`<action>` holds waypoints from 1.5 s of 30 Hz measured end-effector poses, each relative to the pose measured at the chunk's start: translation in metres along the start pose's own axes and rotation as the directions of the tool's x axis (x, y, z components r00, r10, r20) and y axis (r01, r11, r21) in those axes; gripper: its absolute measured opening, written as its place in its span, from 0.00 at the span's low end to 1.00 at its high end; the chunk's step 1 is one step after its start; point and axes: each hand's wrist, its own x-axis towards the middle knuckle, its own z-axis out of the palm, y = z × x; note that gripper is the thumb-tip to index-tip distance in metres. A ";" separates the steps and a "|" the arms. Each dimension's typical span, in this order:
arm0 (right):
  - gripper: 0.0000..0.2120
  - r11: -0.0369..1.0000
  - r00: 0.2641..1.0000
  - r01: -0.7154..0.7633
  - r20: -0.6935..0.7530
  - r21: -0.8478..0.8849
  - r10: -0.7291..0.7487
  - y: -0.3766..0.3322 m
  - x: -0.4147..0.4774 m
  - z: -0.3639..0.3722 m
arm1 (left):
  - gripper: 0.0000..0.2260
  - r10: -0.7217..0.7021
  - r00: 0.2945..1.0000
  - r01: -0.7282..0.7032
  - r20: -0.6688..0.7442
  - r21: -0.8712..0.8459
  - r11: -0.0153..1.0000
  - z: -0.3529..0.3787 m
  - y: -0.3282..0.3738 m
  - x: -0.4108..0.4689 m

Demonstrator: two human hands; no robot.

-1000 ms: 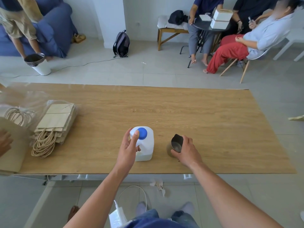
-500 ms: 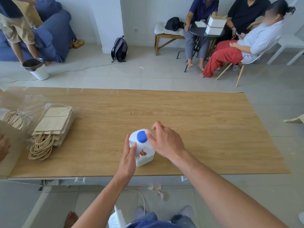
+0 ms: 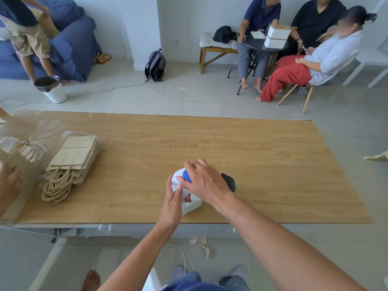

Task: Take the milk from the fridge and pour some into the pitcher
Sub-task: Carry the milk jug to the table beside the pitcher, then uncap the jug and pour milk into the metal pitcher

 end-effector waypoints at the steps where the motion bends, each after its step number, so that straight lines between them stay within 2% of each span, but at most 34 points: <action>1: 0.25 0.999 0.999 0.033 -0.017 -0.027 -0.033 0.005 -0.001 0.001 | 0.23 0.006 1.000 -0.006 0.017 -0.003 1.000 -0.002 0.000 0.002; 4: 0.23 0.991 0.995 0.104 0.010 -0.080 -0.103 0.016 -0.002 -0.006 | 0.22 0.020 0.999 -0.020 0.043 0.008 1.000 -0.007 0.001 0.010; 7: 0.19 0.990 0.989 0.138 0.050 -0.026 -0.137 0.021 -0.006 -0.013 | 0.18 0.043 0.998 -0.043 0.056 0.015 0.999 -0.008 0.007 0.013; 12: 0.23 0.982 0.979 0.181 0.081 0.062 -0.186 0.027 -0.010 -0.016 | 0.19 0.059 0.997 -0.060 0.051 0.010 0.998 -0.006 0.018 0.010; 17: 0.23 0.968 0.984 0.167 0.037 0.187 -0.176 0.038 -0.012 -0.020 | 0.23 -0.017 0.999 0.017 0.028 0.013 1.000 -0.008 0.015 0.014; 20: 0.23 0.940 0.998 0.060 0.008 0.336 -0.066 0.049 -0.011 -0.028 | 0.26 -0.057 0.998 0.057 0.029 0.029 0.998 -0.002 0.023 0.015; 24: 0.24 0.879 0.979 -0.191 0.023 0.437 0.201 0.084 -0.023 -0.026 | 0.25 -0.071 0.997 0.071 0.008 0.038 0.997 0.003 0.026 0.017; 27: 0.25 0.819 0.898 -0.430 0.089 0.380 0.430 0.121 -0.044 -0.003 | 0.28 -0.057 0.998 0.056 0.005 0.045 0.997 0.002 0.019 0.020; 31: 0.22 0.701 0.738 -0.674 0.166 0.233 0.654 0.165 -0.083 0.040 | 0.30 -0.045 0.999 0.045 0.006 0.050 0.998 0.006 0.012 0.022; 33: 0.20 0.663 0.680 -0.732 0.208 0.157 0.703 0.177 -0.099 0.057 | 0.31 -0.035 0.999 0.034 0.010 0.047 0.998 0.008 0.011 0.023; 38: 0.17 0.625 0.596 -0.780 0.344 0.032 0.726 0.181 -0.124 0.088 | 0.28 -0.006 1.000 0.005 0.013 0.074 0.997 0.006 0.009 0.026; 45: 0.18 0.594 0.560 -0.802 0.422 0.061 0.713 0.164 -0.134 0.115 | 0.25 0.015 1.000 -0.017 0.025 0.075 0.997 0.005 0.008 0.026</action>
